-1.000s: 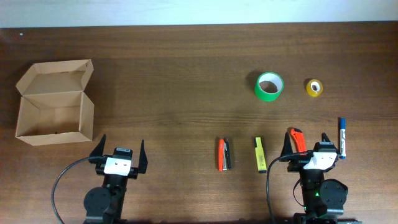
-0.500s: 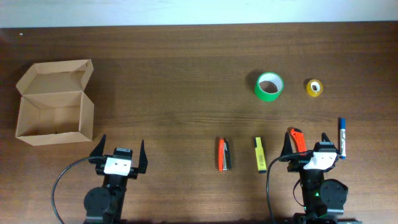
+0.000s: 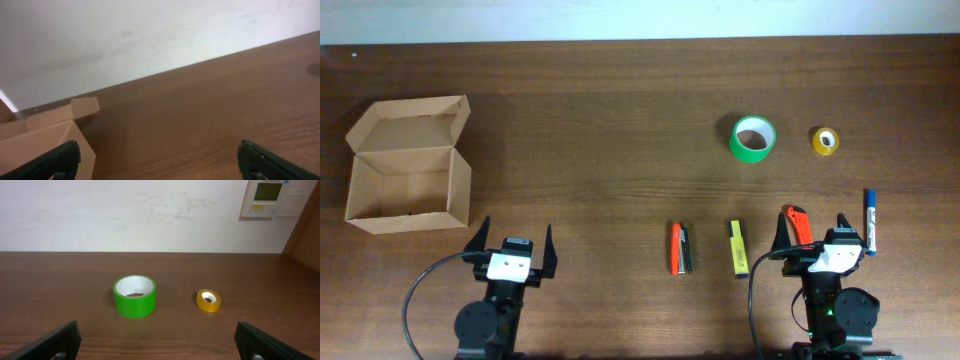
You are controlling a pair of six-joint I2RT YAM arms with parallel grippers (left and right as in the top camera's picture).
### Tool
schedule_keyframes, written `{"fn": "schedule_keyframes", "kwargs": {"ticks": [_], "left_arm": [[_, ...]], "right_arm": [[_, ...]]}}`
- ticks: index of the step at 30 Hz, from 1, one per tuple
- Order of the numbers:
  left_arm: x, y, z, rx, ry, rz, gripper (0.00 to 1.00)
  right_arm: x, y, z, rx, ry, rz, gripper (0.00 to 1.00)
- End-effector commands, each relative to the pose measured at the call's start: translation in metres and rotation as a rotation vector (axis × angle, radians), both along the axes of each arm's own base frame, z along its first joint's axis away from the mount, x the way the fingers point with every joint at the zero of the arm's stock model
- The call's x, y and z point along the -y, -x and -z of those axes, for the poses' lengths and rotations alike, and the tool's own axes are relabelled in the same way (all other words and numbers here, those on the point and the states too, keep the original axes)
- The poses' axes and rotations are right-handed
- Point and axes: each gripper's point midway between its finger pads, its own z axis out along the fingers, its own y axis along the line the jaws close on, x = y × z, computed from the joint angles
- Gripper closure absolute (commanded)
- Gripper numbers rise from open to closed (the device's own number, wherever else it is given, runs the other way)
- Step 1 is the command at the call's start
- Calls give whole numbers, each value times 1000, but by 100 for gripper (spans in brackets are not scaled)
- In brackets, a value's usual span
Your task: Pack container
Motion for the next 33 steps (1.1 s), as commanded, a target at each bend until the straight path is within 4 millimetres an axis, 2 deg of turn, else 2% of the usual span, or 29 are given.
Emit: {"fn": "schedule_keyframes", "kwargs": {"ticks": [1,3,8,13,17,20,23,29,33], "left_arm": [[-5,0,-1,12,-5,-24,0],[-6,0,-7,33,-5,-31,0],[-24,3,-43,133,4,-136,0],[-26,1,-61,72,-5,-147,0],[-25,-10,-89,46,-9,-148,0],[-24,-28,-108,2,-15,-147,0],[-20,-49,-121,-45,-19,-130,0],[-13,-93,-121,-225,-37,-102,0],[-16,-121,-125,-342,-48,-113,0]], "right_arm": [[0,0,2,0,-52,7,1],[0,0,-1,10,-127,12,1],[0,5,-23,22,-194,18,1],[2,15,-39,-98,-200,48,1],[3,11,-63,-178,-179,51,1],[5,-3,-78,-256,-146,57,1],[8,-19,-81,-348,-150,70,1],[16,-50,-72,-541,-170,94,1],[36,-66,-61,-698,-205,157,1]]}}
